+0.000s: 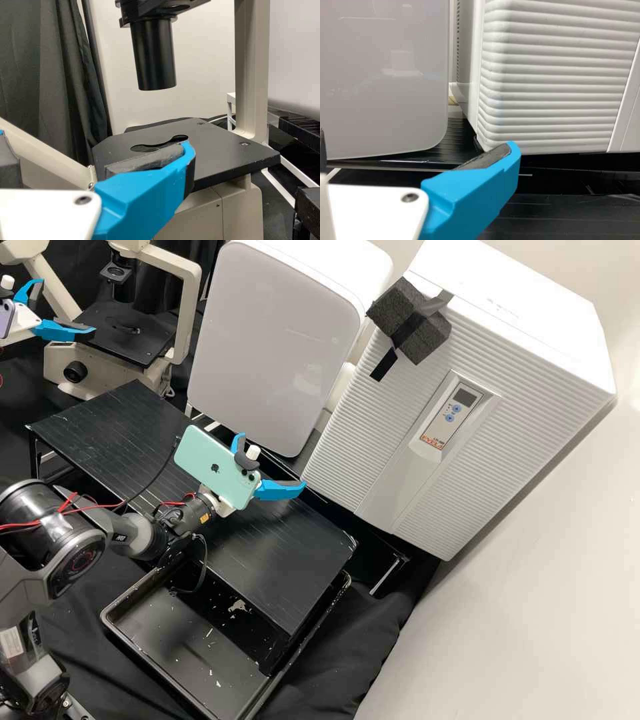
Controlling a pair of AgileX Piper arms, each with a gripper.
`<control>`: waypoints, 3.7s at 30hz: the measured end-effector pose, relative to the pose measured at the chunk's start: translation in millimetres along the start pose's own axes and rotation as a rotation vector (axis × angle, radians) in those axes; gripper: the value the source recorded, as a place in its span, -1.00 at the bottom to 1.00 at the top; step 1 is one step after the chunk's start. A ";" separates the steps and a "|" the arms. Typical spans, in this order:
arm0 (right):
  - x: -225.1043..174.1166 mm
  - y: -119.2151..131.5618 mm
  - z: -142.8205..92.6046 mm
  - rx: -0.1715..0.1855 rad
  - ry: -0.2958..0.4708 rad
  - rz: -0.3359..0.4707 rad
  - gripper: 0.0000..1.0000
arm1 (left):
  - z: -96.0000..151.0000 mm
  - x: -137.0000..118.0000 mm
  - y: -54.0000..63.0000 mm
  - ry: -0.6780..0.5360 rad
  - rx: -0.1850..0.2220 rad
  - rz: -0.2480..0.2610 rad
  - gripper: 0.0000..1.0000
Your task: Open the incubator door
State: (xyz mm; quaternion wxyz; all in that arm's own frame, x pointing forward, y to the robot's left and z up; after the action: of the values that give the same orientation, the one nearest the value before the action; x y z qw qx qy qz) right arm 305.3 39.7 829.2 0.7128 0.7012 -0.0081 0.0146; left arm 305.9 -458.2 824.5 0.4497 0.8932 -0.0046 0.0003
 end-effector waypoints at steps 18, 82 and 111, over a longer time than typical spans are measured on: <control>-5.4 12.0 10.8 -0.005 -0.026 0.030 1.00 | 0.0 0.0 0.0 0.000 0.000 0.000 1.00; -21.7 113.0 -149.3 -0.004 -0.098 0.557 1.00 | 0.0 0.0 0.0 0.000 0.000 0.000 1.00; 11.3 82.6 -153.9 -0.117 -0.208 0.576 1.00 | 0.0 0.0 0.0 0.000 0.000 0.000 1.00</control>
State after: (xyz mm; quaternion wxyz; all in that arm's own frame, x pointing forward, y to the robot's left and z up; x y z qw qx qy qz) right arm 312.6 195.1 909.6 0.7137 0.6257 -0.2800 0.1439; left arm 305.9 -458.2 824.5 0.4497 0.8932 -0.0046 0.0003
